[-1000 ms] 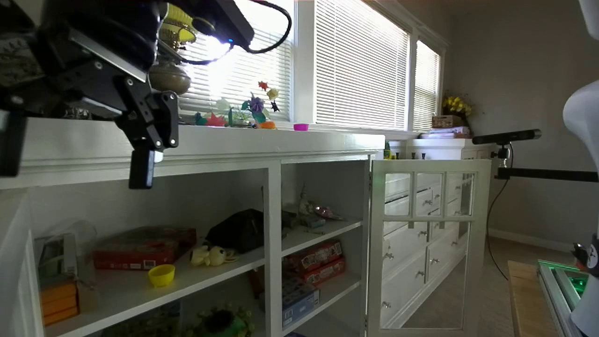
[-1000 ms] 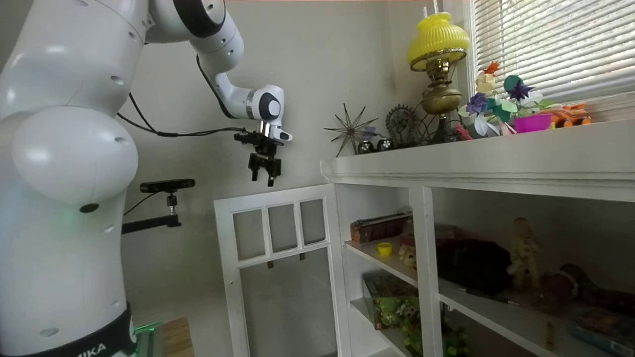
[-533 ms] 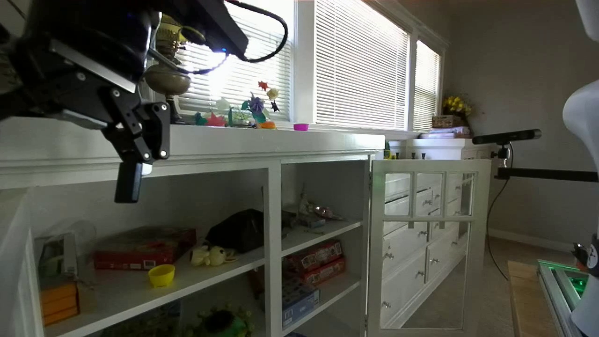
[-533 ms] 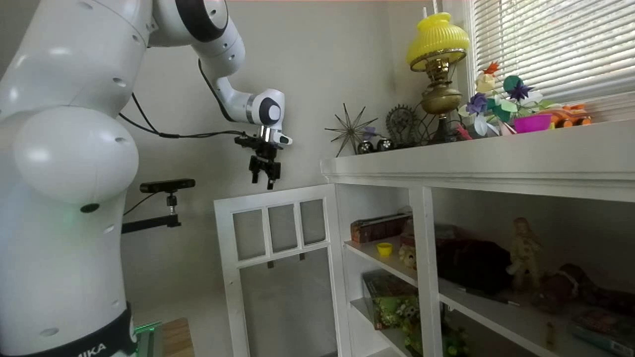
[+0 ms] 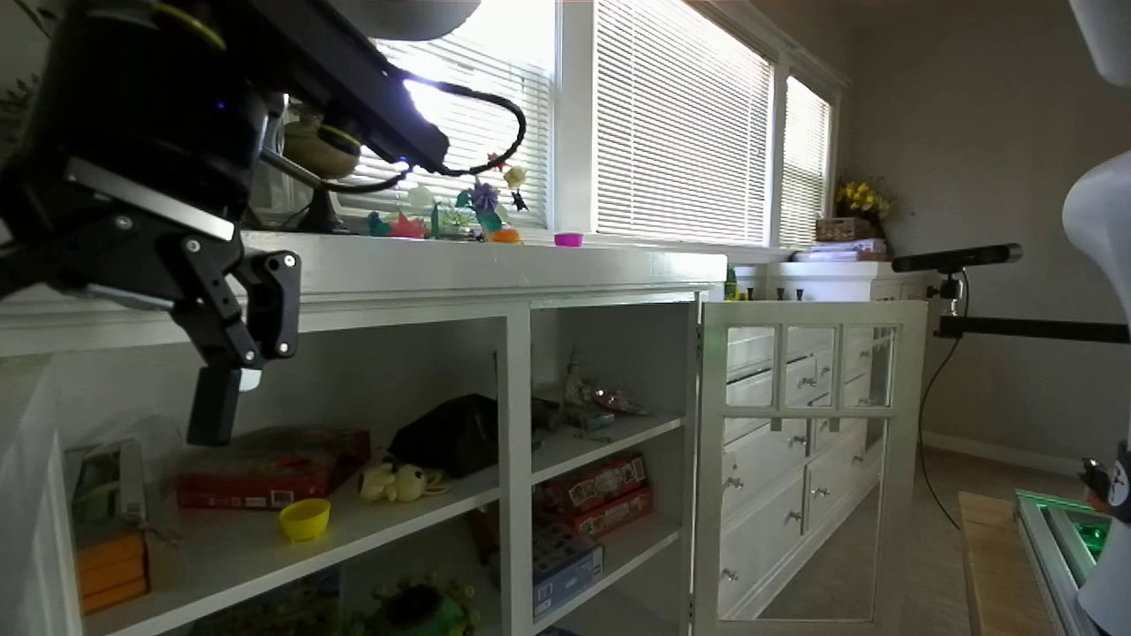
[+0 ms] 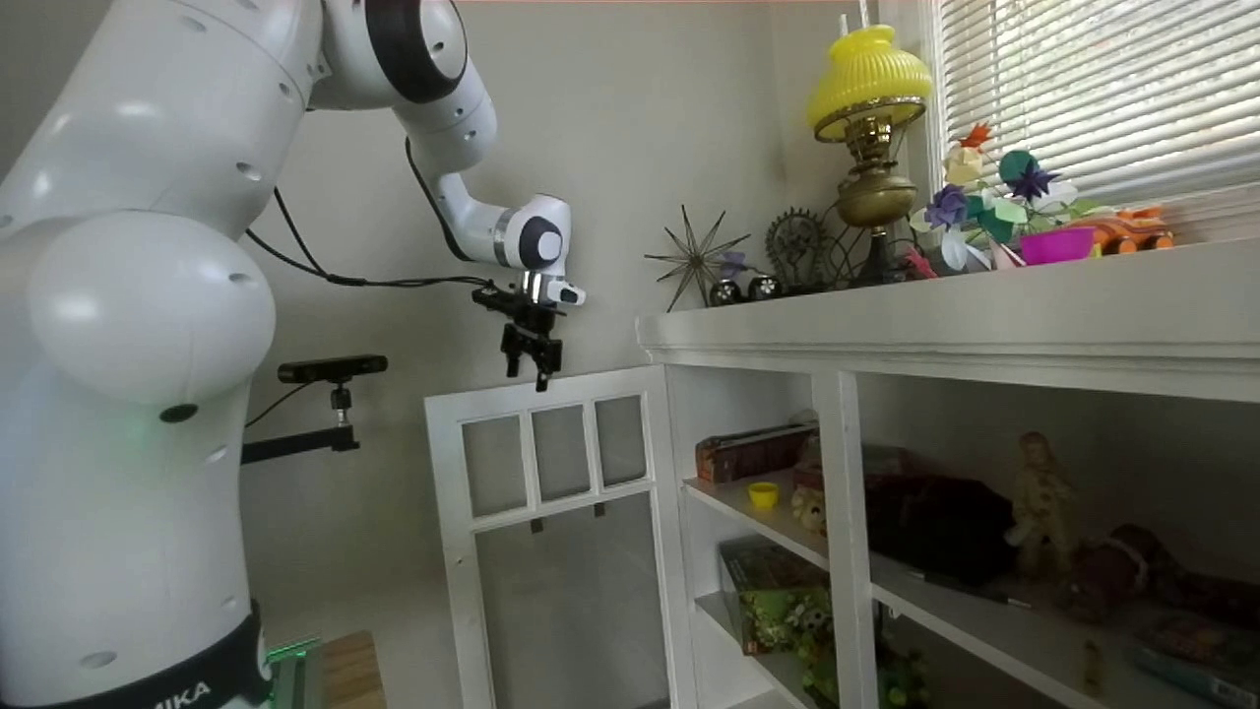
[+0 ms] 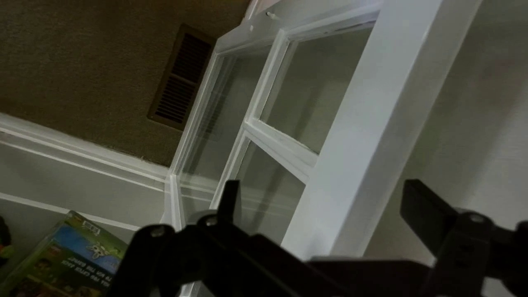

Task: Close the cabinet door

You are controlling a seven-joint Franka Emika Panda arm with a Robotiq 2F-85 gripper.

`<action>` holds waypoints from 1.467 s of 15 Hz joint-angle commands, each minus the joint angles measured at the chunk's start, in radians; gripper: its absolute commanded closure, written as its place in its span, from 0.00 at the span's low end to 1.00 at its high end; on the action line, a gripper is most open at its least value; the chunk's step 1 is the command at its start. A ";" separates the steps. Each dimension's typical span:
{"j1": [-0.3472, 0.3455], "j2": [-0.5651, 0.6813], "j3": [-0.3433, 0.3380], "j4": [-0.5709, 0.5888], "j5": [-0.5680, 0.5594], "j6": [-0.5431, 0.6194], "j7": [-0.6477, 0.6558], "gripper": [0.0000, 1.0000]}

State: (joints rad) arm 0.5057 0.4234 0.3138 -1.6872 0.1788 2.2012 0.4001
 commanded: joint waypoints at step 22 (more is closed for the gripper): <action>-0.014 -0.029 0.039 -0.031 0.076 0.035 -0.036 0.00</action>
State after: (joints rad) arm 0.5027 0.3994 0.3292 -1.7116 0.2050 2.2085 0.3932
